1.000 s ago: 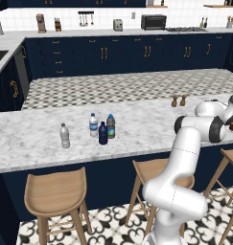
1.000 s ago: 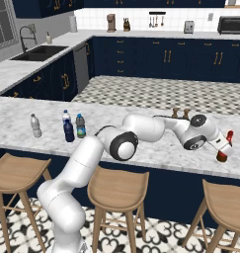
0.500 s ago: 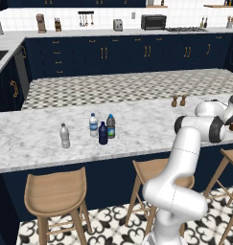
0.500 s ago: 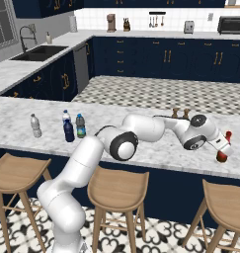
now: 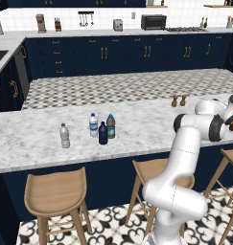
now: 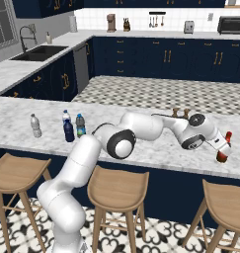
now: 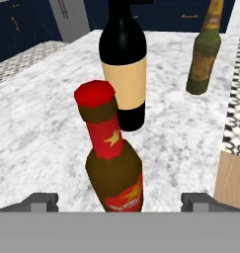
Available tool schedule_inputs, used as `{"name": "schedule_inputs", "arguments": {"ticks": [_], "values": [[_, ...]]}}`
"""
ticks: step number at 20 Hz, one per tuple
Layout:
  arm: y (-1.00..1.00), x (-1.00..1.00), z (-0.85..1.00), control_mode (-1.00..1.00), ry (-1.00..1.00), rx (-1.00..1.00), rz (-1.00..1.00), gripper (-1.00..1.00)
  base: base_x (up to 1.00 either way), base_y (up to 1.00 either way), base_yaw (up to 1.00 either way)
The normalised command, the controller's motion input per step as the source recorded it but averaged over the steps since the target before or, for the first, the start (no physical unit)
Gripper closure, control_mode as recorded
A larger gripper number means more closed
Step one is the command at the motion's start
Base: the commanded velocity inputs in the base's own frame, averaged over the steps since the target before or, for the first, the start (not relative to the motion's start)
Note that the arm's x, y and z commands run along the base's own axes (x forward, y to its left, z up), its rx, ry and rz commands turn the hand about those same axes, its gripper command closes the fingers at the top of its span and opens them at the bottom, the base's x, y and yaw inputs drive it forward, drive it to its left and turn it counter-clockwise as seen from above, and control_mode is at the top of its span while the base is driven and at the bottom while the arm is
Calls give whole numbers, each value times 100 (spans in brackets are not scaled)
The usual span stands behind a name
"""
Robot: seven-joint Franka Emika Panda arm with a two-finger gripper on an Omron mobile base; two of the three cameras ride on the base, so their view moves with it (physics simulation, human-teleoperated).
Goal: Move the plastic bottles in the middle to the plastics group, and the glass bottles in the middle to the glass group.
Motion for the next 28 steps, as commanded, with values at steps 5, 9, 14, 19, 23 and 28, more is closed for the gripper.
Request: {"name": "schedule_inputs", "arguments": {"ticks": [5, 9, 14, 19, 23, 28], "values": [[20, -38, 7, -100, 0, -1, 0, -100, 0, 0, 0], [14, -56, 17, -100, -1, -1, 0, -100, 0, 0, 0], [30, -21, 31, -100, 1, -18, 0, -100, 0, 0, 0], [76, -49, 81, -100, -4, -12, 6, -100, 0, 0, 0], [62, -52, 100, -100, -3, -1, 11, -100, 0, 0, 0], [40, -34, 100, -100, 0, 6, 5, -100, 0, 0, 0]]}}
